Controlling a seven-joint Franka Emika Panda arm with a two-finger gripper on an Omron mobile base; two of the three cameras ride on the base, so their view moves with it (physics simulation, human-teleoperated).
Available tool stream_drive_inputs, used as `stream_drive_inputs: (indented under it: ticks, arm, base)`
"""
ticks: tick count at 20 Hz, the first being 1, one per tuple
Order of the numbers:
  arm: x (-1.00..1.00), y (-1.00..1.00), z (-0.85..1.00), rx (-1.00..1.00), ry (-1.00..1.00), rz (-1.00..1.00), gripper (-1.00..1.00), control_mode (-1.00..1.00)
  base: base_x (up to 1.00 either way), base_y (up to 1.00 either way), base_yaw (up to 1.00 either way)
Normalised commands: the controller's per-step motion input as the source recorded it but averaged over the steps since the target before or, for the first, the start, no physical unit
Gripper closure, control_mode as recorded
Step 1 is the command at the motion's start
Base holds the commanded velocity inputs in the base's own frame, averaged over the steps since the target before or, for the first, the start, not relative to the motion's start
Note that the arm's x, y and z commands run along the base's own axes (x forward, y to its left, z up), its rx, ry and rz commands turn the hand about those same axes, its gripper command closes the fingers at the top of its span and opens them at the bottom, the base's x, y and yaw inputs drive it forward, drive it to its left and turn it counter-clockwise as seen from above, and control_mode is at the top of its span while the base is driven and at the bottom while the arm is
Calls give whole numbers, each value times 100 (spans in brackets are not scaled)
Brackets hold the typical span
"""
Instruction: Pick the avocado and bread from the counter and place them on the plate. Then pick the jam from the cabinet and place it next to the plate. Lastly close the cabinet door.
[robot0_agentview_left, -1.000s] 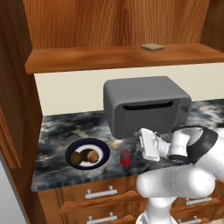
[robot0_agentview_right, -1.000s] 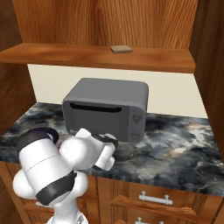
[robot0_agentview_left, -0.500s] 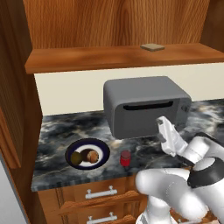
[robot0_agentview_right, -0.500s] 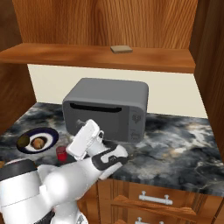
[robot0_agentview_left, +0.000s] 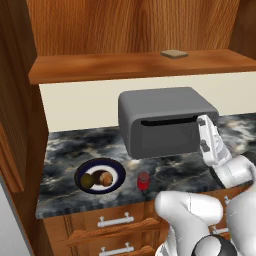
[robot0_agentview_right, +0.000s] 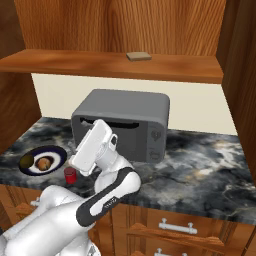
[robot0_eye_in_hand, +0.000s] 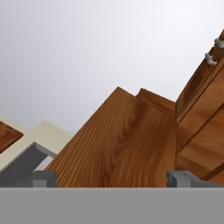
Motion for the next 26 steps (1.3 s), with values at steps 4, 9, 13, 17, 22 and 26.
stream_drive_inputs:
  ticks: [4, 9, 13, 17, 22, 26]
  arm:
    - [7, 3, 26, 0, 8, -8, -100, -100]
    - [-38, 2, 100, 0, 21, -38, -100, -100]
    - [-63, 2, 100, -1, 34, -35, -100, -100]
    - [-48, 13, 100, -11, 48, -37, -100, -100]
    - [-48, 2, 97, -13, 61, -33, -100, -100]
    - [-1, 36, 30, -36, 79, -20, -100, -100]
  base:
    - [0, 0, 0]
    - [0, 0, 0]
    - [0, 0, 0]
    - [0, 0, 0]
    - [0, 0, 0]
    - [0, 0, 0]
